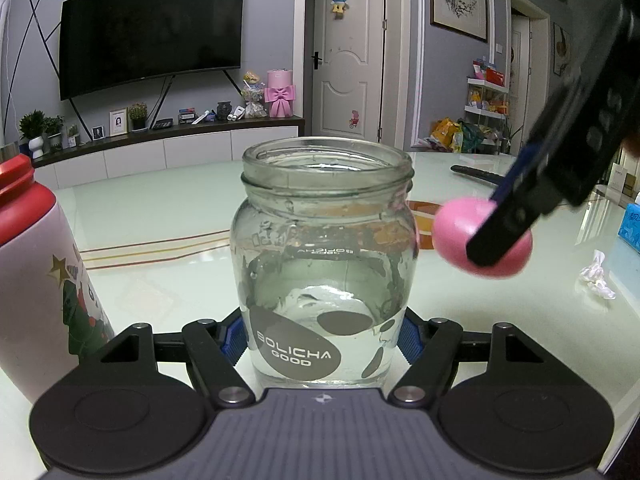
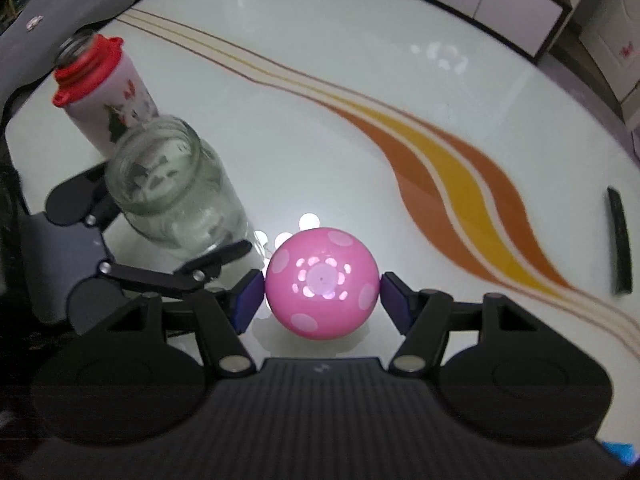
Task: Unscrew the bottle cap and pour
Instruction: 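Lift the pink cap off the jar with the right tool, then lower the pink cap onto the table beside the jar with the right tool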
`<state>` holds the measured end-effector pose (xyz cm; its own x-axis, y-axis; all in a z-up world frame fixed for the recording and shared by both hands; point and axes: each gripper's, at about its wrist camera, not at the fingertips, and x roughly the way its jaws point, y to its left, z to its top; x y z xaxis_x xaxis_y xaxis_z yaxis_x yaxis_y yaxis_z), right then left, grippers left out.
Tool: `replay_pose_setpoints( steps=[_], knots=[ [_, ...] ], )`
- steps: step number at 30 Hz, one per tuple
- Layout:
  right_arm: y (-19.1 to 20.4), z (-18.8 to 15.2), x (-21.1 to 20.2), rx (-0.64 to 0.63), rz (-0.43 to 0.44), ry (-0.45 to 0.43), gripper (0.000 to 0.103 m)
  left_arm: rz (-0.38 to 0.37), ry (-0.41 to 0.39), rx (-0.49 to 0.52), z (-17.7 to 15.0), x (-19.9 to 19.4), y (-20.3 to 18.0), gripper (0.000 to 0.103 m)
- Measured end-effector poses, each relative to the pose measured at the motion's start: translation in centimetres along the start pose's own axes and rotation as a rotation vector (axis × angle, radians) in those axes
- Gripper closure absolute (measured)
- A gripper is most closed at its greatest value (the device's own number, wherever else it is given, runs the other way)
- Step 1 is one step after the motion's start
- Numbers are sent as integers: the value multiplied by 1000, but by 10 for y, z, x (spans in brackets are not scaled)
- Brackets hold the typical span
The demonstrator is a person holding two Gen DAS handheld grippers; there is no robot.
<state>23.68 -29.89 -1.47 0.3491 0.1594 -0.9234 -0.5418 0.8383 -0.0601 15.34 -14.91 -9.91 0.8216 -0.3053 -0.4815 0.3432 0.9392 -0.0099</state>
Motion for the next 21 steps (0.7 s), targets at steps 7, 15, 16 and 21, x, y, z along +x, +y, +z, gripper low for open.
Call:
replay_pose_setpoints(
  steps=[7, 15, 16, 21],
  knots=[
    [-8, -10, 15, 30, -6, 28, 40, 0, 0, -1, 0, 0, 0, 29],
    [-4, -14, 23, 24, -27, 51, 40, 0, -1, 0, -1, 0, 0, 29],
    [-4, -15, 23, 23, -30, 53, 40, 0, -1, 0, -1, 0, 0, 29],
    [-1, -18, 29, 24, -40, 68, 39, -1, 0, -1, 0, 0, -1, 29]
  ],
)
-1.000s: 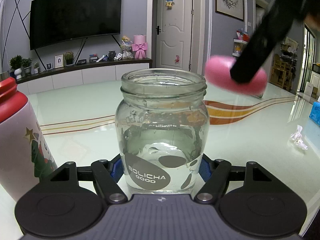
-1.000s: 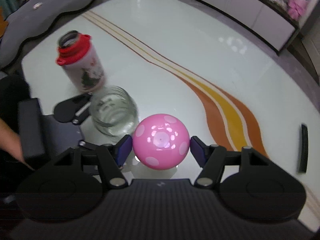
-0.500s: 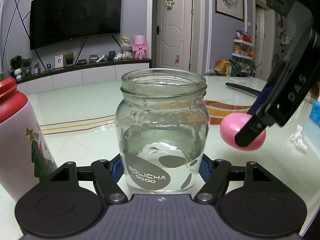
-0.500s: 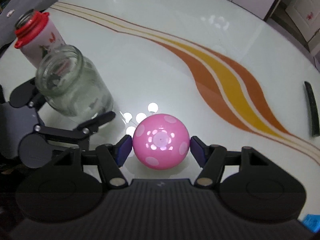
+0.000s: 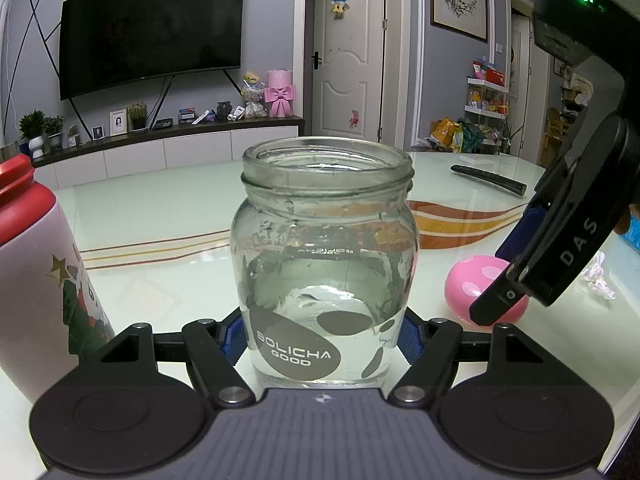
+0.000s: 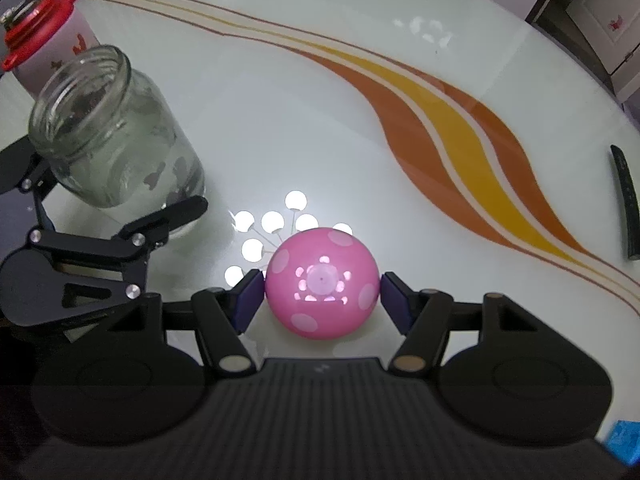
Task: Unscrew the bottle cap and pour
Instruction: 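Lower the pink cap onto the table beside the jar with the right tool, then open the right tool and release the pink cap, left tool releasing the jar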
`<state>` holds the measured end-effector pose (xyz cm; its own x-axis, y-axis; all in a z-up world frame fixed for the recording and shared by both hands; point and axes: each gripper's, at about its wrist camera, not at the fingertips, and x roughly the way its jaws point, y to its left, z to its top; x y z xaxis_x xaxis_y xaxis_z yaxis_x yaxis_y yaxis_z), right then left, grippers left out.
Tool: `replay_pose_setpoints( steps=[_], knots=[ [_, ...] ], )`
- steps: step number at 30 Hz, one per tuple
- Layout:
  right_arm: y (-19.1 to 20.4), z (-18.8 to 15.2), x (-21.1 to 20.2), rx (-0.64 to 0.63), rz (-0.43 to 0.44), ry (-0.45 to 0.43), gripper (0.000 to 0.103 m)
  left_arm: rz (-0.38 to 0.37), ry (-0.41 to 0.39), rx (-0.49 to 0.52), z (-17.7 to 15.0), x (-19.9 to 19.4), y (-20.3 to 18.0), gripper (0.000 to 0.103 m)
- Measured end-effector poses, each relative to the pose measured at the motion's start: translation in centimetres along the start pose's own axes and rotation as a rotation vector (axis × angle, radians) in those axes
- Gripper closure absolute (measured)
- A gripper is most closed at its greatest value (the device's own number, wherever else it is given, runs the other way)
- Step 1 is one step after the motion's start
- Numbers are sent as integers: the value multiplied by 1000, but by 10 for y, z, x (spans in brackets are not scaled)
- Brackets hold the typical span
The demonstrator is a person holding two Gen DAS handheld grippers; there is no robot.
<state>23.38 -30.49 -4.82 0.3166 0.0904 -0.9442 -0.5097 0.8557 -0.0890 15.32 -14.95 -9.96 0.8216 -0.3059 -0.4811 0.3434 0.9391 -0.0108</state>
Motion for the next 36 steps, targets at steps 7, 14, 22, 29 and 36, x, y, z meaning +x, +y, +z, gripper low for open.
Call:
replay_pose_setpoints(
  steps=[7, 14, 22, 29, 36],
  knots=[
    [1, -5, 4, 9, 3, 13, 39, 0, 0, 0, 0, 0, 0, 29],
    [1, -7, 3, 23, 10, 12, 39, -1, 0, -1, 0, 1, -1, 29],
    [0, -6, -3, 36, 13, -16, 26, -1, 0, -1, 1, 0, 0, 29],
    [-3, -14, -36, 109, 23, -140, 18, -6, 3, 4, 2, 1, 1, 29],
    [16, -44, -68, 192, -28, -289, 16, -6, 33, 2, 5, -2, 3, 28]
  ],
)
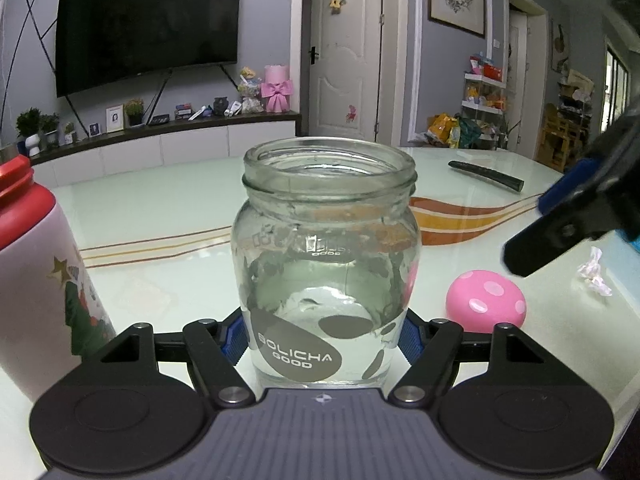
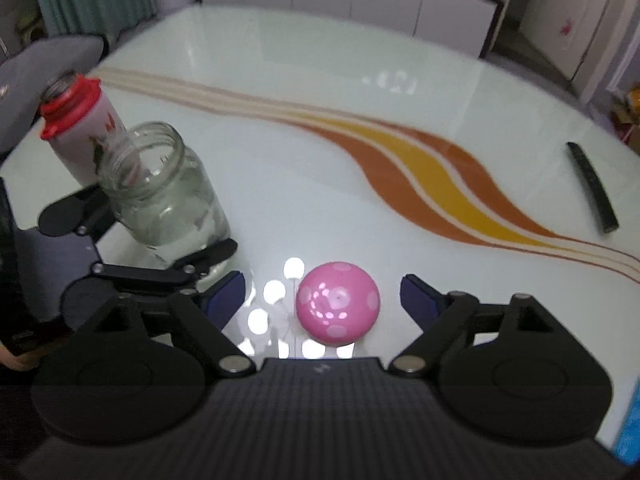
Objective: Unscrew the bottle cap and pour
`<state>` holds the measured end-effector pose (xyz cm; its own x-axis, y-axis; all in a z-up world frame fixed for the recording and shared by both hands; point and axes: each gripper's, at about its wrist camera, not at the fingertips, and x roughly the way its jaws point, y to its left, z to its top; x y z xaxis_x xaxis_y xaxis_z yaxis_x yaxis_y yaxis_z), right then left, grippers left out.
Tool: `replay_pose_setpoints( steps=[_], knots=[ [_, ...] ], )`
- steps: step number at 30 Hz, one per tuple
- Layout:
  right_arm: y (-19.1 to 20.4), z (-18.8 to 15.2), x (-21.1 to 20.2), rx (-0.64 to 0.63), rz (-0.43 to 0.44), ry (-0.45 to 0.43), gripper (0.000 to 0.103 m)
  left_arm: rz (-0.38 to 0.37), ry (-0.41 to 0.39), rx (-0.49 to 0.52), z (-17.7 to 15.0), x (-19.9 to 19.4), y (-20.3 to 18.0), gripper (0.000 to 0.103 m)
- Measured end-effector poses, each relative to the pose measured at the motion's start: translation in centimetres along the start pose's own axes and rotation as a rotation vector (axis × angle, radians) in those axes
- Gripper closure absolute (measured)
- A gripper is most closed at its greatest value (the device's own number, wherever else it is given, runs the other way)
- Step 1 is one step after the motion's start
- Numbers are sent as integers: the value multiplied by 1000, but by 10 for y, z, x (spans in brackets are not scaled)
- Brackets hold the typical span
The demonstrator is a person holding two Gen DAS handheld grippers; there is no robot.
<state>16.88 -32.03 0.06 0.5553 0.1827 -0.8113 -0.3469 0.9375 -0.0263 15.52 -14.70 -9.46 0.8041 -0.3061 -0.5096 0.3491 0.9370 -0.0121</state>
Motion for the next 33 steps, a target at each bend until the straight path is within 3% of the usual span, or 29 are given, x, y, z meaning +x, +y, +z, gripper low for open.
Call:
replay_pose_setpoints(
  steps=[2, 6, 11, 16, 24, 33],
  knots=[
    [2, -7, -8, 24, -4, -33, 16, 6, 4, 9, 0, -4, 0, 28],
    [4, -18, -13, 41, -45, -91, 14, 17, -43, 55, 1, -25, -5, 12],
    [12, -27, -23, 74, -44, -150, 13, 11, -48, 55, 4, -57, -6, 1],
    [39, -46, -54, 129, -53, -259, 8, 95, -21, 89, -2, -97, -5, 0],
    [104, -79, -93, 167, -128, -433, 2, 177, 29, -1, 6, -168, 20, 0],
    [155, -114, -114, 125, -201, -506, 0, 230, 20, -54, 1, -231, 40, 0]
  ],
)
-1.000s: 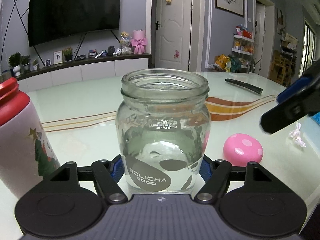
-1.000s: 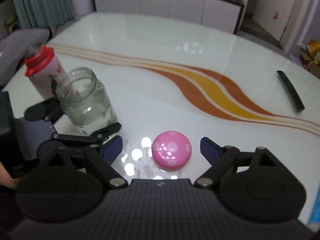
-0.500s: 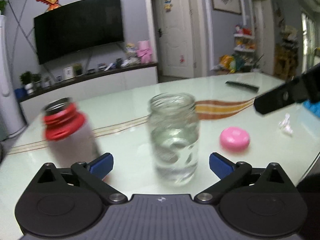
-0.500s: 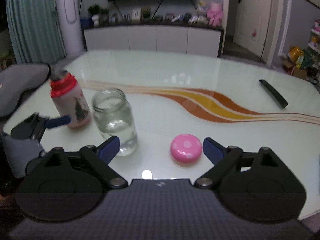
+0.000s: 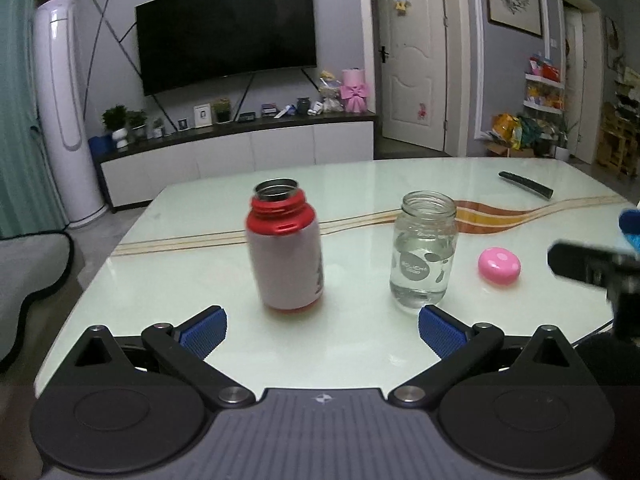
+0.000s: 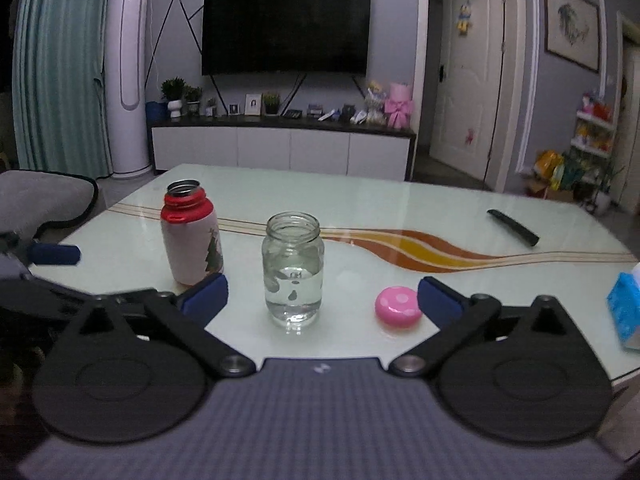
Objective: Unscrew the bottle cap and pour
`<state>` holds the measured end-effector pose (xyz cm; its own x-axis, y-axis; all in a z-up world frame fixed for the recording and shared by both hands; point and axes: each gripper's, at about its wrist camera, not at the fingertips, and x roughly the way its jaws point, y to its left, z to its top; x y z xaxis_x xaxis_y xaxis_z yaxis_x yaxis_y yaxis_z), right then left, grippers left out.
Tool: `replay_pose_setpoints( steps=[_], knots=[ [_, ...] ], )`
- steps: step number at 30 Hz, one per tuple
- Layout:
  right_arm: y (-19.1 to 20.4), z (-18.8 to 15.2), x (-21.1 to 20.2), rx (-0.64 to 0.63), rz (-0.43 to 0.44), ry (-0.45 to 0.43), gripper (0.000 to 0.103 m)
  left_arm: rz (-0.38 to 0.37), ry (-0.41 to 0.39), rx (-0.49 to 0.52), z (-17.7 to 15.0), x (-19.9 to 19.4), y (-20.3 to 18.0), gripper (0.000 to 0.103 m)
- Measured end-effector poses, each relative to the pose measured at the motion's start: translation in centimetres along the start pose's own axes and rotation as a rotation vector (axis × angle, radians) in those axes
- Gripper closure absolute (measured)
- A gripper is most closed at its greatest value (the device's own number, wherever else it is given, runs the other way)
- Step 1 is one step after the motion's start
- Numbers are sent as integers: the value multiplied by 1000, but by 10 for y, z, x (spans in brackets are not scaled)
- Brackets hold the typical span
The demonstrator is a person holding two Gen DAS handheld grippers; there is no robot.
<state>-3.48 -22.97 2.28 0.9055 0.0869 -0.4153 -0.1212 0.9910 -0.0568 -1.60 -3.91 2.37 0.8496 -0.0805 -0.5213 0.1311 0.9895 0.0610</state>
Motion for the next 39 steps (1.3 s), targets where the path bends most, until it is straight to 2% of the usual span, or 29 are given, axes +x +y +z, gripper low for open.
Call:
replay_pose_setpoints(
  steps=[9, 18, 39],
  knots=[
    [16, -14, -9, 16, -4, 1, 0, -6, 1, -30, -1, -14, 6, 0],
    [20, -11, -17, 17, 3, -25, 0, -15, 17, -39, -4, -9, 2, 0],
    [28, -12, -16, 24, -21, -26, 0, -22, 55, -55, -14, -3, 2, 0]
  ],
)
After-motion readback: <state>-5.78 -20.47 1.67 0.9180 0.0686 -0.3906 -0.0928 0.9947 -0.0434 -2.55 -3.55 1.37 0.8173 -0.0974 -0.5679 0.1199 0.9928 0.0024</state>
